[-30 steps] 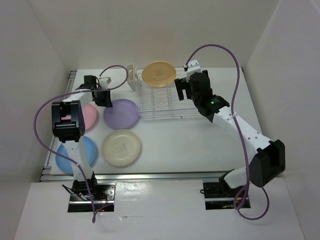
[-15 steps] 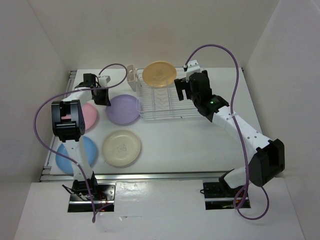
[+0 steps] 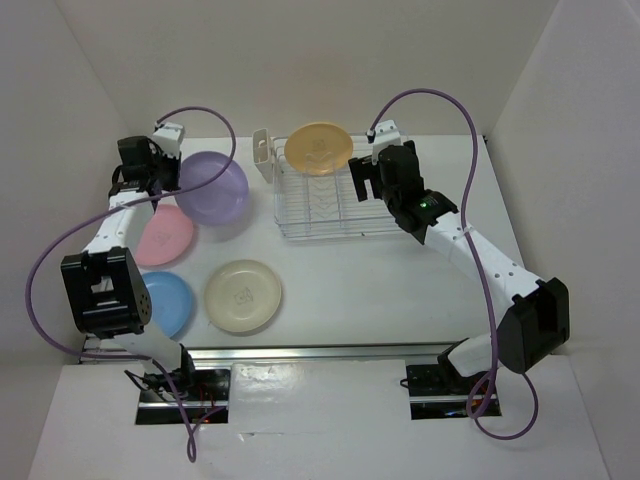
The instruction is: Load the plates into the dish rack
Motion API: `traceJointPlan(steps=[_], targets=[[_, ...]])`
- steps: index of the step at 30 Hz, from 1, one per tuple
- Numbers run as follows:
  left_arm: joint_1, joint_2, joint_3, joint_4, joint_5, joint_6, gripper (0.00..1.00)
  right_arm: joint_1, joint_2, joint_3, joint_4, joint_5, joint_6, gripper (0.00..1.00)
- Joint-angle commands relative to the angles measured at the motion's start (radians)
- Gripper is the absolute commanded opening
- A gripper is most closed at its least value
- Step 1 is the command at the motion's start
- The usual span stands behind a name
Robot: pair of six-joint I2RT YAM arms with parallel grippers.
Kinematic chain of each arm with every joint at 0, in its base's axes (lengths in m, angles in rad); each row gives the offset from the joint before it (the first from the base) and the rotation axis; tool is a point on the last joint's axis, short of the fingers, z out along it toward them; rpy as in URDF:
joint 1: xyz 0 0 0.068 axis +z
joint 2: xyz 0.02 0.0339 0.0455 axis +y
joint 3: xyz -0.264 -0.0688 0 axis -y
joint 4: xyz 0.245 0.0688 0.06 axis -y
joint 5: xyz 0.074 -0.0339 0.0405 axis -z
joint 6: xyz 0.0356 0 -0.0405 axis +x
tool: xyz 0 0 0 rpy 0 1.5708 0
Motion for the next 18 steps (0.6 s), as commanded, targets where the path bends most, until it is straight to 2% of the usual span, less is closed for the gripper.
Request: traceJointPlan(steps=[1, 4, 5, 6, 9, 10, 13, 15, 17, 18], targets=[[-0.004, -0.038, 0.018, 0.106, 0.086, 0.025, 0.0, -0.005, -0.01, 0.007, 0.038, -0.011, 0.006, 1.0], [-0.004, -0.062, 0.044, 0.196, 0.19, -0.023, 0.0, -0.005, 0.0, 0.018, 0.027, -0.022, 0.017, 1.0], [0.018, -0.073, 0.045, 0.24, 0.298, -0.044, 0.0, -0.005, 0.0, 0.018, 0.027, -0.022, 0.017, 1.0], [0.019, -0.084, 0.035, 0.402, 0.353, -0.108, 0.0, -0.005, 0.0, 0.018, 0.027, -0.022, 0.026, 1.0], [-0.006, -0.124, -0.058, 0.744, 0.43, -0.202, 0.0, -0.005, 0.0, 0.018, 0.027, -0.022, 0.026, 1.0], [-0.035, -0.124, -0.058, 0.846, 0.419, -0.173, 0.0, -0.005, 0.0, 0.018, 0.027, -0.022, 0.026, 1.0], [-0.171, -0.113, 0.026, 0.836, 0.333, -0.017, 0.0, -0.005, 0.0, 0.018, 0.018, -0.012, 0.026, 1.0], [-0.269, -0.086, 0.046, 0.906, 0.254, 0.049, 0.0, -0.005, -0.009, 0.018, 0.018, -0.001, 0.026, 1.0], [-0.346, -0.063, 0.057, 0.954, 0.185, 0.243, 0.0, -0.005, -0.01, 0.006, 0.018, -0.001, 0.026, 1.0], [-0.424, -0.031, 0.046, 0.992, 0.134, 0.32, 0.0, -0.005, -0.01, 0.006, 0.018, -0.001, 0.026, 1.0]])
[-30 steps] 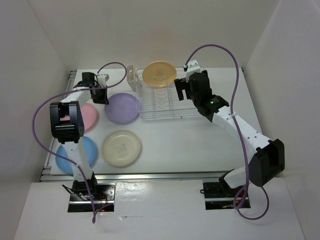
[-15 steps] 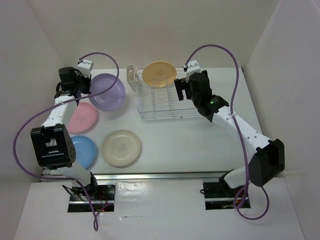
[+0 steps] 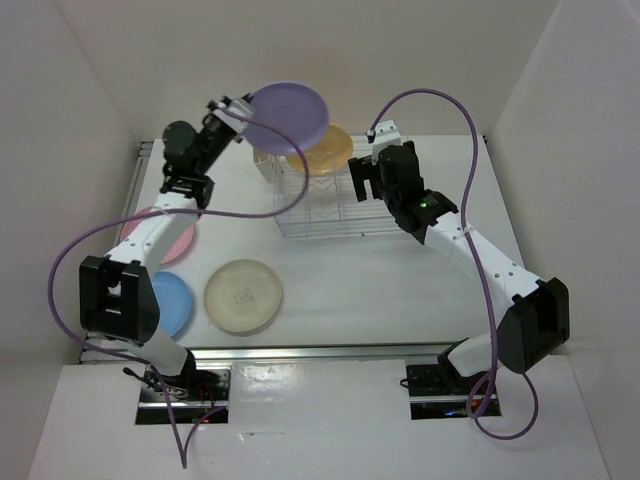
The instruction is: Load the plates into the dish rack
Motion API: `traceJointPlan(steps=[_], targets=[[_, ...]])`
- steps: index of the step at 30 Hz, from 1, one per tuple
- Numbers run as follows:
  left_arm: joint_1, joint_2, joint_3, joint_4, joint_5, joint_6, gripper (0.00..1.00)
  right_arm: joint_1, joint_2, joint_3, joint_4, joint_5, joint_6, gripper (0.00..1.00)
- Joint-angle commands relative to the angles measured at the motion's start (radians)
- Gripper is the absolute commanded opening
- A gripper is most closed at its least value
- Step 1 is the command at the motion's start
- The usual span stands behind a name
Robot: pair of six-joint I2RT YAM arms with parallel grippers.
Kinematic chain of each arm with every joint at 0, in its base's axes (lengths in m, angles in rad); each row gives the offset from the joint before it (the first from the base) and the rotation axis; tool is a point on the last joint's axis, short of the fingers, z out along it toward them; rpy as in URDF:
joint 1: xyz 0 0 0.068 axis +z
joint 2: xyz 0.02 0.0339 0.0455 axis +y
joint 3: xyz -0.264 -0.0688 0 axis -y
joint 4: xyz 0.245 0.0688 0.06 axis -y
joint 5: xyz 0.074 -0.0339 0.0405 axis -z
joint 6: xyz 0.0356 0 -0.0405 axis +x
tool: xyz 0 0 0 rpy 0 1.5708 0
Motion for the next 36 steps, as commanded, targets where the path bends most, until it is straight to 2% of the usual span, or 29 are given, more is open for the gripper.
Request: traceJointPlan(steps=[1, 3, 5, 7, 12, 14, 28, 36], targets=[[-0.154, 0.051, 0.015, 0.282, -0.17, 0.365, 0.0, -0.005, -0.01, -0.003, 0.029, 0.011, 0.014, 1.0], [-0.209, 0.095, -0.009, 0.414, -0.247, 0.468, 0.0, -0.005, -0.01, -0.003, 0.029, 0.022, 0.014, 1.0], [-0.246, 0.139, -0.009, 0.436, -0.286, 0.524, 0.0, -0.005, -0.01, -0.003, 0.029, 0.022, 0.005, 1.0], [-0.259, 0.161, 0.0, 0.436, -0.268, 0.524, 0.0, -0.005, -0.019, -0.003, 0.029, 0.031, 0.005, 1.0], [-0.259, 0.225, 0.013, 0.375, -0.222, 0.59, 0.0, -0.005, -0.041, -0.025, 0.029, 0.031, 0.005, 1.0], [-0.259, 0.235, 0.013, 0.375, -0.222, 0.572, 0.0, -0.005, -0.041, -0.025, 0.029, 0.031, 0.005, 1.0], [-0.259, 0.442, 0.2, 0.283, -0.153, 0.616, 0.0, -0.005, 0.002, 0.009, 0.01, 0.05, -0.004, 1.0], [-0.24, 0.476, 0.212, 0.25, -0.111, 0.625, 0.0, -0.005, 0.031, 0.009, 0.01, 0.07, -0.024, 1.0]])
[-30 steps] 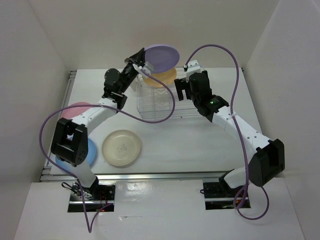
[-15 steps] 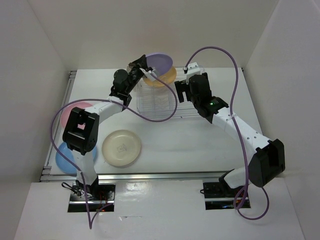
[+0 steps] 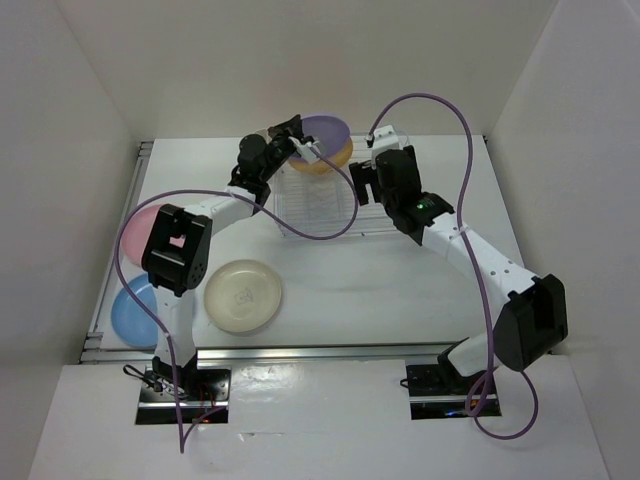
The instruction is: Load the plates into the dish rack
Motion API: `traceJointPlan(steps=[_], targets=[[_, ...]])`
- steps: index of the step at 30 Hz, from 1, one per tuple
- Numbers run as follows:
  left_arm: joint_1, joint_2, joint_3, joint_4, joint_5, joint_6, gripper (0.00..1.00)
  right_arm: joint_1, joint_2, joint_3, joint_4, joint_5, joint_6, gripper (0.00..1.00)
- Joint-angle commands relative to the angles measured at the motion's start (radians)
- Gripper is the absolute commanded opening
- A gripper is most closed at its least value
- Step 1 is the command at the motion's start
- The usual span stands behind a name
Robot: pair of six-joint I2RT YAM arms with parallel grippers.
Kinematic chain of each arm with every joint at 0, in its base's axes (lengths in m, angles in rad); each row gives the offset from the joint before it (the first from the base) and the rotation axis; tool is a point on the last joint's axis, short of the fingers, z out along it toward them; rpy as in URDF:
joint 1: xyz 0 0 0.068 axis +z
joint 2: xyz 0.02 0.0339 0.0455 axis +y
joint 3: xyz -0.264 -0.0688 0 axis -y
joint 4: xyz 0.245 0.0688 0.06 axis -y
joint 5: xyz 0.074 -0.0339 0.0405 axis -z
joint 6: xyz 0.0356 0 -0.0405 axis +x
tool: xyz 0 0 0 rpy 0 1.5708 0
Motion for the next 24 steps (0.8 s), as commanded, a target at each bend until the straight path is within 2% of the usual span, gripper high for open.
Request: traceJointPlan(steps=[1, 11, 13, 17, 19, 20, 21, 24], targets=[[0.01, 0.005, 0.028, 0.042, 0.048, 0.028, 0.0, -0.005, 0.021, 0.038, 0.011, 0.035, -0.015, 1.0], [0.01, 0.045, 0.019, 0.042, 0.048, 0.019, 0.0, -0.005, 0.072, 0.084, 0.011, 0.035, -0.015, 1.0], [0.01, 0.045, 0.01, 0.042, 0.06, -0.003, 0.12, -0.005, 0.081, 0.084, 0.011, 0.035, -0.015, 1.0], [0.01, 0.045, -0.036, 0.042, 0.082, -0.032, 0.19, -0.005, 0.081, 0.084, 0.011, 0.035, -0.015, 1.0], [0.01, 0.036, -0.051, 0.042, 0.082, -0.046, 0.27, -0.005, 0.081, 0.084, 0.011, 0.035, -0.015, 1.0], [0.01, 0.036, -0.064, 0.042, 0.082, -0.046, 0.35, -0.005, 0.081, 0.084, 0.011, 0.035, -0.015, 1.0], [0.01, 0.036, -0.073, 0.042, 0.082, -0.046, 0.4, -0.005, 0.081, 0.084, 0.011, 0.035, -0.015, 1.0], [0.01, 0.026, -0.082, 0.033, 0.082, -0.046, 0.46, -0.005, 0.081, 0.084, 0.011, 0.035, -0.015, 1.0]])
